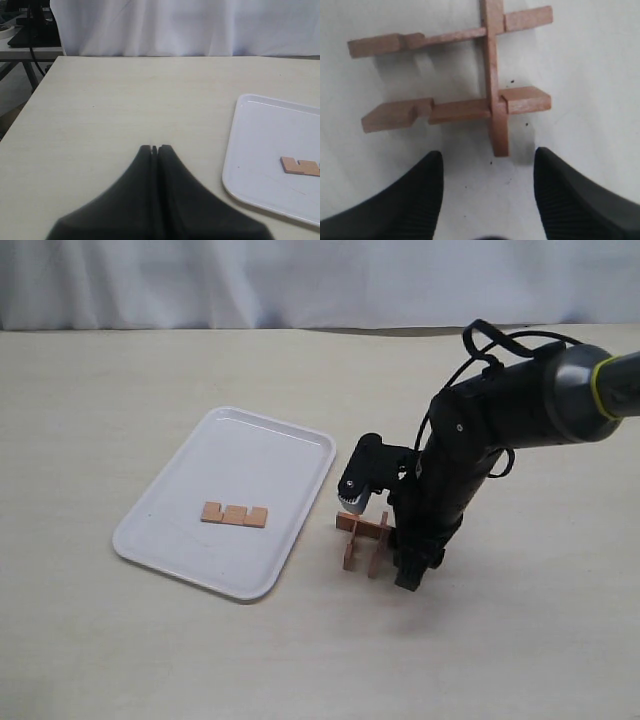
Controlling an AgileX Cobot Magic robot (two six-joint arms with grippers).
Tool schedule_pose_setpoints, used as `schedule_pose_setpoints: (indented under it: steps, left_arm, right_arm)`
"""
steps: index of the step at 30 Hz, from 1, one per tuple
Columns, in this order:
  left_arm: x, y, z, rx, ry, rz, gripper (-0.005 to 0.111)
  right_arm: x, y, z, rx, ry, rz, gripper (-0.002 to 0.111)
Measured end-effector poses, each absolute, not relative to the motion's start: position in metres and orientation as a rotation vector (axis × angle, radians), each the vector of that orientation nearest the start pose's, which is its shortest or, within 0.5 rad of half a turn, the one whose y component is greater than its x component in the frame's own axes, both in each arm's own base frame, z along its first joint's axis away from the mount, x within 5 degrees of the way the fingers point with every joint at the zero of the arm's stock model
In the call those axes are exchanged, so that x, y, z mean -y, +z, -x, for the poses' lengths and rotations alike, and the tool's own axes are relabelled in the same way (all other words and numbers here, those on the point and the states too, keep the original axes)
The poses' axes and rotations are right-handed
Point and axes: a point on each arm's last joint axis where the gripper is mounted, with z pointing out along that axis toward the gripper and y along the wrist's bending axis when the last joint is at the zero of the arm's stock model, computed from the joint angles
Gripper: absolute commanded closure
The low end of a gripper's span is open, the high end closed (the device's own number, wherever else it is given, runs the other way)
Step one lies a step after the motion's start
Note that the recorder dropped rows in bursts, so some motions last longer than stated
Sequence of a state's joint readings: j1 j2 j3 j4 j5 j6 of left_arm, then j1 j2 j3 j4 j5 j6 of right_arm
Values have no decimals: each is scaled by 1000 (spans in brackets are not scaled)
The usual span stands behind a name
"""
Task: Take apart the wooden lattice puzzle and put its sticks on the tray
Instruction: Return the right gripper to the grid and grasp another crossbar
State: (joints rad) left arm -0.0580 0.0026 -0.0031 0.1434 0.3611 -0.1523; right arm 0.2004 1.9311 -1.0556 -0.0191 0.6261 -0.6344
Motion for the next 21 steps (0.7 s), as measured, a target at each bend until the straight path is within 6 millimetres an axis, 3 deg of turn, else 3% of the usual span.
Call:
schedule_pose_setpoints:
  steps: [4,12,15,21]
  left_arm:
    - [-2,182,-53,-1840,-7,-1,107]
    - [-2,182,-53,-1840,-7,-1,107]
    - [-2,182,-53,-1840,-7,-1,107]
    - [-2,182,-53,-1840,-7,-1,107]
  right_arm:
    - [-67,121,-337,-2710,-75,1222,81]
    - [-70,121,-339,-2702,-50,1168,82]
    - [-70,122,-340,-2690,-54,1162,104]
    - [-70,122,-340,-2692,-53,1163,104]
